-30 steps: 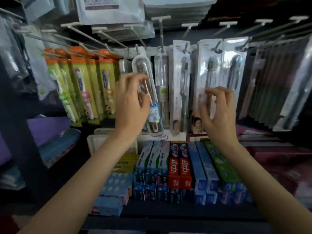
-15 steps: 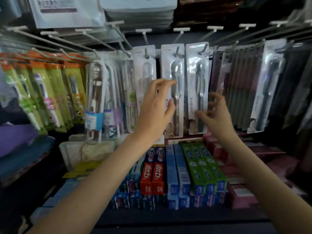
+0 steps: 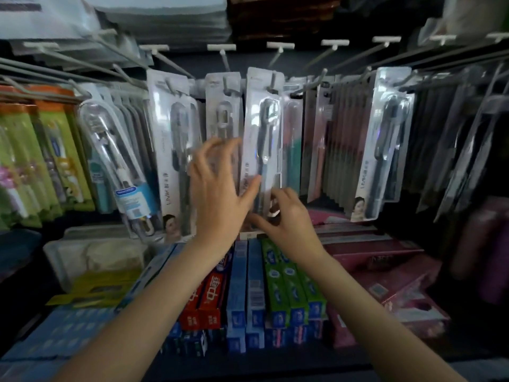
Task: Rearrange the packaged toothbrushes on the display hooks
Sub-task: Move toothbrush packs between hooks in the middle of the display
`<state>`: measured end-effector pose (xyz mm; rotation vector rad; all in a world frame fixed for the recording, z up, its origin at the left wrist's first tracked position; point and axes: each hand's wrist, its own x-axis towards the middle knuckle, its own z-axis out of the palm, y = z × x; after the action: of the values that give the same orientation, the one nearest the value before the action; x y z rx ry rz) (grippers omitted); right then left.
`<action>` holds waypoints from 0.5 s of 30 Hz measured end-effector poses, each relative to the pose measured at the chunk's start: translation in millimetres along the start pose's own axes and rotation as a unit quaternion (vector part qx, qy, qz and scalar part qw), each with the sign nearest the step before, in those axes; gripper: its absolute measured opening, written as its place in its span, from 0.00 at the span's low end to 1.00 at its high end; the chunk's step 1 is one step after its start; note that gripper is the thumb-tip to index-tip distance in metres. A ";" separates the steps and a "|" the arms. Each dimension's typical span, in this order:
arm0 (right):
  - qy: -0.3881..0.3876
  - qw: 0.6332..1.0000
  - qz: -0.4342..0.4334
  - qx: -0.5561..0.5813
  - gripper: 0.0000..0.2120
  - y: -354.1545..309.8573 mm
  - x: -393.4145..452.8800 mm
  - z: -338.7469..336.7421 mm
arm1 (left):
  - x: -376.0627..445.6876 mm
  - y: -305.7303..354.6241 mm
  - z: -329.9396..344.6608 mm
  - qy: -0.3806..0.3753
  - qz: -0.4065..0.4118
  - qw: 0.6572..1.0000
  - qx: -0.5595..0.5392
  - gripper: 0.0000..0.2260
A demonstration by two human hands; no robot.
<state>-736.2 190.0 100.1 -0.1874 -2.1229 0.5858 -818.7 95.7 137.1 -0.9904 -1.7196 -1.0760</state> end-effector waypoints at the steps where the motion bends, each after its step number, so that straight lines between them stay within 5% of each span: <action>1: 0.001 1.000 -0.001 0.006 0.18 -2.3 -0.6 4.6 | 0.8 -0.4 -1.7 -0.002 -0.029 0.999 -0.028 0.27; 7: -0.036 0.988 0.071 0.129 0.27 2.0 -4.9 6.6 | 5.2 -13.8 -13.2 -0.087 -0.103 0.986 -0.101 0.38; 15: 0.004 0.960 0.107 0.258 0.28 -0.5 20.1 -15.8 | -5.9 -15.5 -15.4 -0.093 -0.113 0.980 -0.132 0.35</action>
<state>-735.2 201.8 122.7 -0.1228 -1.8796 1.2395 -827.2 75.4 131.7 -1.1076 -1.9091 -1.4256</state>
